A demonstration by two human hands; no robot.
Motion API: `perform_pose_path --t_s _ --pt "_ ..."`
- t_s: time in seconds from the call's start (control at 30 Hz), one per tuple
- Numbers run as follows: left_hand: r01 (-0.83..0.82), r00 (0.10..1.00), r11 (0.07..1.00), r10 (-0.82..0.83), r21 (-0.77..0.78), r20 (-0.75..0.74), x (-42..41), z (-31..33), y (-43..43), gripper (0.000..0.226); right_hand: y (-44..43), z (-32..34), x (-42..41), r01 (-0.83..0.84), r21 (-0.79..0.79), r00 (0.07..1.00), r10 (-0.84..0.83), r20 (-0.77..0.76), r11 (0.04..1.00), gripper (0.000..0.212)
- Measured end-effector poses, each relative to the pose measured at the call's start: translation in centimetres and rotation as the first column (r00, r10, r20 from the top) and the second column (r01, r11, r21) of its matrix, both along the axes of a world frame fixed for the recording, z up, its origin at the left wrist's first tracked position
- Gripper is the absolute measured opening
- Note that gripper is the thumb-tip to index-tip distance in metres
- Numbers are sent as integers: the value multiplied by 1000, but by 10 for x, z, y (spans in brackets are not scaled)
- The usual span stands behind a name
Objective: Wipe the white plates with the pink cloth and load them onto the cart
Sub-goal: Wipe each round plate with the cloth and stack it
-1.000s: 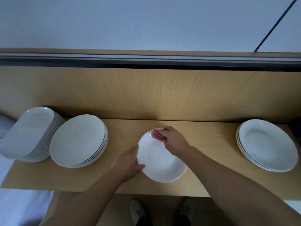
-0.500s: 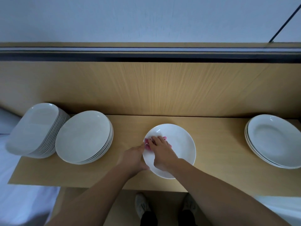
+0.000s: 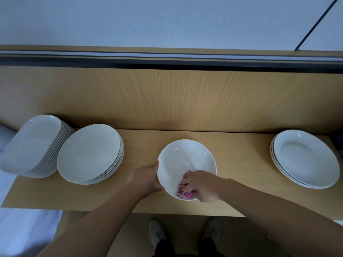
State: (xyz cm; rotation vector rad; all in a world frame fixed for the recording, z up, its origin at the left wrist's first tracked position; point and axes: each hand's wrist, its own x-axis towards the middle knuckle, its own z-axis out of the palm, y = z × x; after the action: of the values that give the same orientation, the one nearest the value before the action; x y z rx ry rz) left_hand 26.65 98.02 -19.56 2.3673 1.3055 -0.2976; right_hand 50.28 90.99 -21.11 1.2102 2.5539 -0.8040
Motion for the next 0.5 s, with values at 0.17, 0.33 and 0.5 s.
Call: perform_pose_path --t_s 0.17,0.33,0.5 --pt "21 998 1000 -21 8 -54 1 5 0 85 0 6 21 16 -2 999 -16 38 1000 23" --pt "158 986 981 -151 115 -71 3 13 -5 80 23 17 28 -47 86 999 48 -18 995 33" --pt "350 934 934 -343 66 -102 12 3 -11 51 74 29 6 -152 443 988 153 34 884 39"
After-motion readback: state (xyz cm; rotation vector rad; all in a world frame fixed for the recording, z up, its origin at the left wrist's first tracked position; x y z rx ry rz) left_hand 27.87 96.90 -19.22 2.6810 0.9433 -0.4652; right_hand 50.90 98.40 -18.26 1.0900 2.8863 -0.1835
